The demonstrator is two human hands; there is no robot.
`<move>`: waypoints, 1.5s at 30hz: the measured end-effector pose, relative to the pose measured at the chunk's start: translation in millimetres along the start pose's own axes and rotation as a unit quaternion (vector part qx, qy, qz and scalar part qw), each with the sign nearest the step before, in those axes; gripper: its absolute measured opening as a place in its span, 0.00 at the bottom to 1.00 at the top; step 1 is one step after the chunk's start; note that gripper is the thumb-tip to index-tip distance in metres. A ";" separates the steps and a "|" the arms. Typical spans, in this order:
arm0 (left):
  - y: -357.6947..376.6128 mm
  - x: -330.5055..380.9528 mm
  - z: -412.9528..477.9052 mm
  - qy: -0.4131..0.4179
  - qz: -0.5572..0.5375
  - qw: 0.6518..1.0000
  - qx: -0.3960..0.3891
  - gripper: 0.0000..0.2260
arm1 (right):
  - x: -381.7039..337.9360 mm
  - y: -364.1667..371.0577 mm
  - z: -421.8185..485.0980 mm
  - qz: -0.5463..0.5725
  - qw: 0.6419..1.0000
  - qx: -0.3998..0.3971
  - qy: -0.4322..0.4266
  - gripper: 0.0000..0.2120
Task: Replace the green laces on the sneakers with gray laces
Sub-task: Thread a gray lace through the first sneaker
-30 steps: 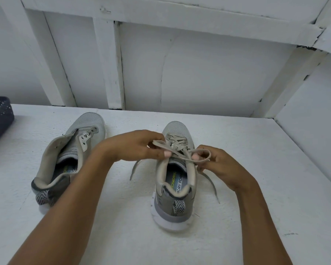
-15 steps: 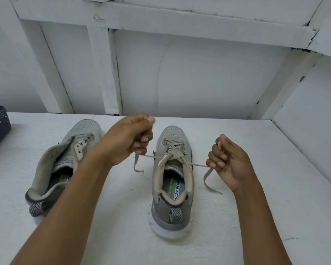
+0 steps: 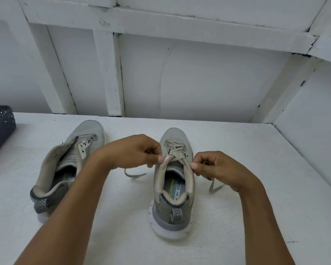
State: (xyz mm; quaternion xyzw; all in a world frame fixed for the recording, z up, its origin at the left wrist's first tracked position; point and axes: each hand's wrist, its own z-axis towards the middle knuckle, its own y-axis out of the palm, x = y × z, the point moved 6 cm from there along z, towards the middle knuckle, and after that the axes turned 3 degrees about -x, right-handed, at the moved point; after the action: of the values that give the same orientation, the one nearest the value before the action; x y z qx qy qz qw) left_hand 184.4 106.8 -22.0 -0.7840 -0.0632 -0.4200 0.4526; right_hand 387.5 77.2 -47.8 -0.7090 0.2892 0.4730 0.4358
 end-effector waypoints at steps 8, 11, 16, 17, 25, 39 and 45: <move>1.9 -9.4 -4.7 -0.001 -0.015 1.000 -0.021 0.15 | 11.5 0.5 -2.8 -0.001 1.000 0.016 0.006 0.17; -0.7 -7.1 -8.4 -0.002 -0.044 0.999 -0.002 0.15 | 9.1 -2.8 -7.3 0.001 0.999 0.031 0.020 0.23; -22.3 9.7 -14.8 0.061 -0.253 0.958 0.124 0.15 | -23.6 -16.8 -9.7 0.115 0.986 0.114 -0.045 0.20; -25.8 16.3 -14.7 0.075 -0.291 0.945 0.133 0.14 | -34.1 -18.8 -8.2 0.133 0.982 0.121 -0.063 0.20; -58.7 81.7 -14.0 0.172 -0.426 0.874 0.160 0.09 | -116.8 -37.4 0.9 0.325 0.915 0.173 -0.162 0.13; -114.8 141.3 -32.2 0.263 -0.354 0.833 0.333 0.09 | -203.0 -66.9 -9.4 0.277 0.890 0.217 -0.291 0.08; -114.7 155.5 -28.7 0.226 -0.256 0.853 0.394 0.07 | -212.3 -67.9 -11.5 0.201 0.888 0.281 -0.303 0.09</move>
State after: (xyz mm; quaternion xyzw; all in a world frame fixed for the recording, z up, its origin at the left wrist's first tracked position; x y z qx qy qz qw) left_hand 211.5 108.0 171.4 -0.3796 -0.3174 -0.6267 0.6020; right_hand 366.3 97.2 173.5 -0.3054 0.4000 0.6416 0.5788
